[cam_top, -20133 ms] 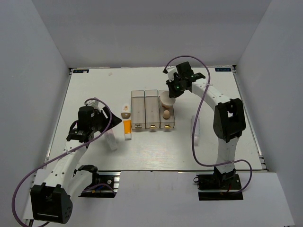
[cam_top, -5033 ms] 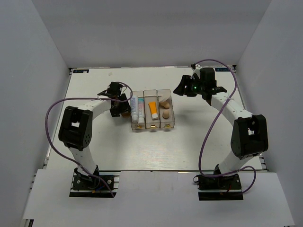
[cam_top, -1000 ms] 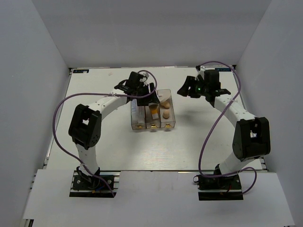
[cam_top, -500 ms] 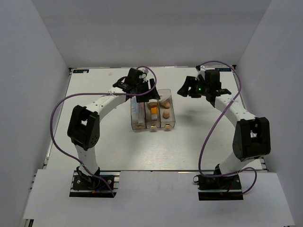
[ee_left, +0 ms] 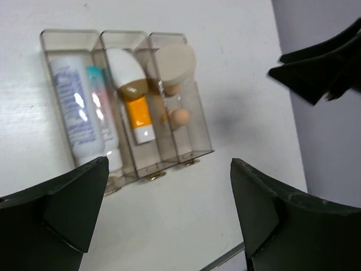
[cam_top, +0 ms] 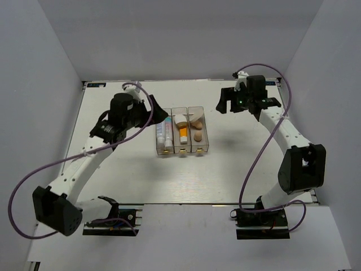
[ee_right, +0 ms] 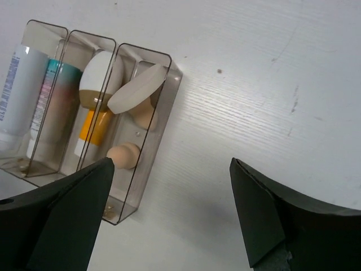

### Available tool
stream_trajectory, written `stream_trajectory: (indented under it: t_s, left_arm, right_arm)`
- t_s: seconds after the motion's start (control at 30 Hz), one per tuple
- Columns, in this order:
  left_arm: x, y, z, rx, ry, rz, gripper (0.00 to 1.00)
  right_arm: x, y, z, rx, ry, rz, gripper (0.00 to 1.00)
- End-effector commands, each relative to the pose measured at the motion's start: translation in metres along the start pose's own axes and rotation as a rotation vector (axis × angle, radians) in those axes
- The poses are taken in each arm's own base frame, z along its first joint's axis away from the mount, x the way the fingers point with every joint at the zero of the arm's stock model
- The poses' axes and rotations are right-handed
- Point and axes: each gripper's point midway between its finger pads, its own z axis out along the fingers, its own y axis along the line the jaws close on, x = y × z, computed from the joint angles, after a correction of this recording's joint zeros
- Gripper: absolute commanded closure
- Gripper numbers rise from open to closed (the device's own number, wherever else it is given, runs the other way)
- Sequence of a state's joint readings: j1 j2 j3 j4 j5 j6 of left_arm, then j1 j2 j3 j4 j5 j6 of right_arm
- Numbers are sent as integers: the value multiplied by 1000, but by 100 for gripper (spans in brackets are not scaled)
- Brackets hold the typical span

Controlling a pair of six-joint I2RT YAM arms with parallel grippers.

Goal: Organize the makeup

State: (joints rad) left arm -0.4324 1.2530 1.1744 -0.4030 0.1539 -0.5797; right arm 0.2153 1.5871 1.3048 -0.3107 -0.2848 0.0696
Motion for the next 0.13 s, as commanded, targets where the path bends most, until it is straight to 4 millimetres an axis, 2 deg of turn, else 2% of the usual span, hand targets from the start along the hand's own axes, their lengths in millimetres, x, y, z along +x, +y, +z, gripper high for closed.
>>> stream_trajectory:
  t_s: [0.0, 0.1]
  left_arm:
    - [24, 27, -11, -79, 14, -43, 2]
    - [32, 35, -22, -84, -10, -68, 2]
  right_arm:
    - [-24, -12, -23, 84, -22, -107, 11]
    - [-33, -9, -30, 93, -49, -109, 11]
